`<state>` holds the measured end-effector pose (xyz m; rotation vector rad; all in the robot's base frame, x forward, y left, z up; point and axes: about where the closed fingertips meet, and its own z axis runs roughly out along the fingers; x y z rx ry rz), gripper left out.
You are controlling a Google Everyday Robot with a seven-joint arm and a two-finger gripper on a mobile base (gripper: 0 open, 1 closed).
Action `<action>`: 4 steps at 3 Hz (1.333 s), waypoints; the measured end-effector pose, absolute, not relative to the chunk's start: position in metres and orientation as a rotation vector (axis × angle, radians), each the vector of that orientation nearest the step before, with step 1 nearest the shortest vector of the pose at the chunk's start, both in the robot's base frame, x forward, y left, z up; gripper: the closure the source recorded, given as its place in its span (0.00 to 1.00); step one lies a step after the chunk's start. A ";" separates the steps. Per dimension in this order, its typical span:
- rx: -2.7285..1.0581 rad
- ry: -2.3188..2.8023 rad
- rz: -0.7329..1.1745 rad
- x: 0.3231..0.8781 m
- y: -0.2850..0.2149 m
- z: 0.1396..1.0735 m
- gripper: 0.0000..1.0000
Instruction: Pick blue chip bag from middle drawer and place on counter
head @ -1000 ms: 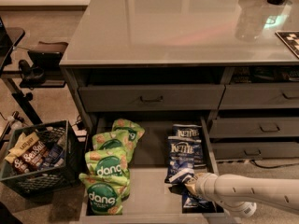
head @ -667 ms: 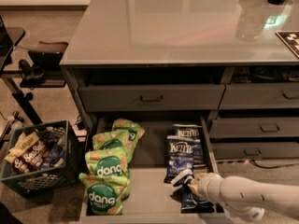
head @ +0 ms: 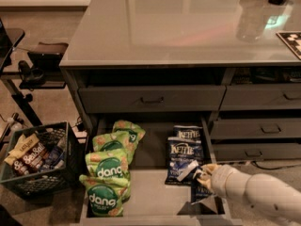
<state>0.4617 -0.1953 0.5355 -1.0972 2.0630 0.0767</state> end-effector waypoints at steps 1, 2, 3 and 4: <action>-1.261 1.884 0.062 0.487 -0.198 0.578 1.00; -1.346 1.770 0.121 0.525 -0.195 0.609 1.00; -1.369 1.743 0.157 0.530 -0.193 0.625 1.00; -1.370 1.743 0.158 0.529 -0.193 0.625 1.00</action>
Offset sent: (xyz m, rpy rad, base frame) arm 0.0692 0.0308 0.1088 0.1095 -0.0730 0.5919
